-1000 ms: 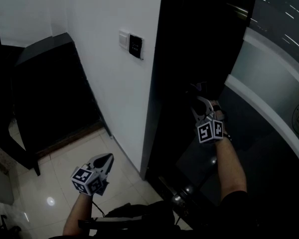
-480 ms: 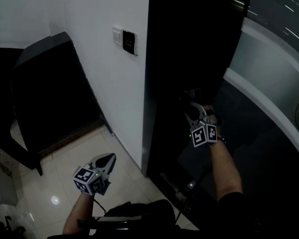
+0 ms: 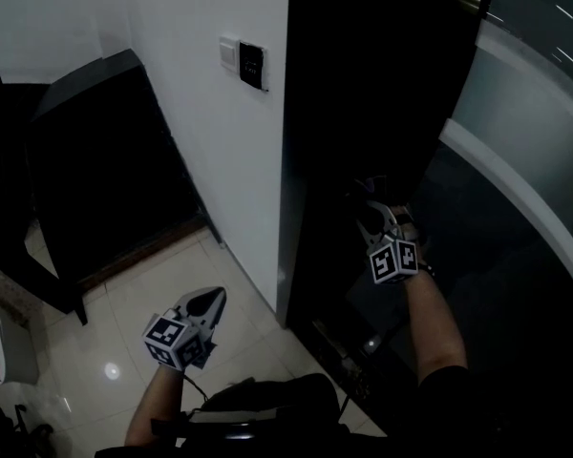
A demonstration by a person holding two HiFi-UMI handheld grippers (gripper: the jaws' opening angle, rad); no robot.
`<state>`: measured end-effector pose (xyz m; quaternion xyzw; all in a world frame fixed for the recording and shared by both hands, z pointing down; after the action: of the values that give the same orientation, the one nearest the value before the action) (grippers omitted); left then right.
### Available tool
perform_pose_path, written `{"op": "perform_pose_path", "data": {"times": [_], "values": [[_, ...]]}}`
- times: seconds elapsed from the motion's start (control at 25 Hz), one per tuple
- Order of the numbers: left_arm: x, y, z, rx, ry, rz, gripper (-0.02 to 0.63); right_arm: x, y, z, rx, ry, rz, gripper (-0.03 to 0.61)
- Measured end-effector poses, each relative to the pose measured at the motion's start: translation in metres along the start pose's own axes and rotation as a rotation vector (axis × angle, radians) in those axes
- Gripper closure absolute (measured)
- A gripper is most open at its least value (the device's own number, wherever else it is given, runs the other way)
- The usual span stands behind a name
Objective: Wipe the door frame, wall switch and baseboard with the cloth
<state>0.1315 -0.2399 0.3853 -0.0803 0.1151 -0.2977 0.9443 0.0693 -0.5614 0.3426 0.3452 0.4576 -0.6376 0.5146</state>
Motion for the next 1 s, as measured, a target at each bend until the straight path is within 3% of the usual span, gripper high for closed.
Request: {"op": "perform_pose_path", "data": {"times": [0.4, 0.72, 1.0], "values": [[0.001, 0.005, 0.017, -0.029, -0.015, -0.04, 0.612, -0.065, -0.013, 0.025, -0.053, 0.03, -0.164, 0.489], [-0.011, 0.023, 0.025, -0.04, 0.003, -0.086, 0.612, -0.086, -0.022, 0.03, -0.079, -0.065, -0.174, 0.489], [-0.008, 0.033, 0.033, -0.052, 0.01, -0.084, 0.612, -0.144, -0.027, 0.04, -0.172, -0.072, -0.297, 0.489]]}}
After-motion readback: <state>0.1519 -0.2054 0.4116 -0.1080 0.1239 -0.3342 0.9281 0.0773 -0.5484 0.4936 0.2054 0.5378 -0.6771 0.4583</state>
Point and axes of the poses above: the fingertips, and each gripper's own axes: y backward along the fingers, x to its right, z out of its underside, the point moved 1 cm from there along y, backward along the fingers, and after that the axes turned 7 degrees about -x, right-handed, at the moved point
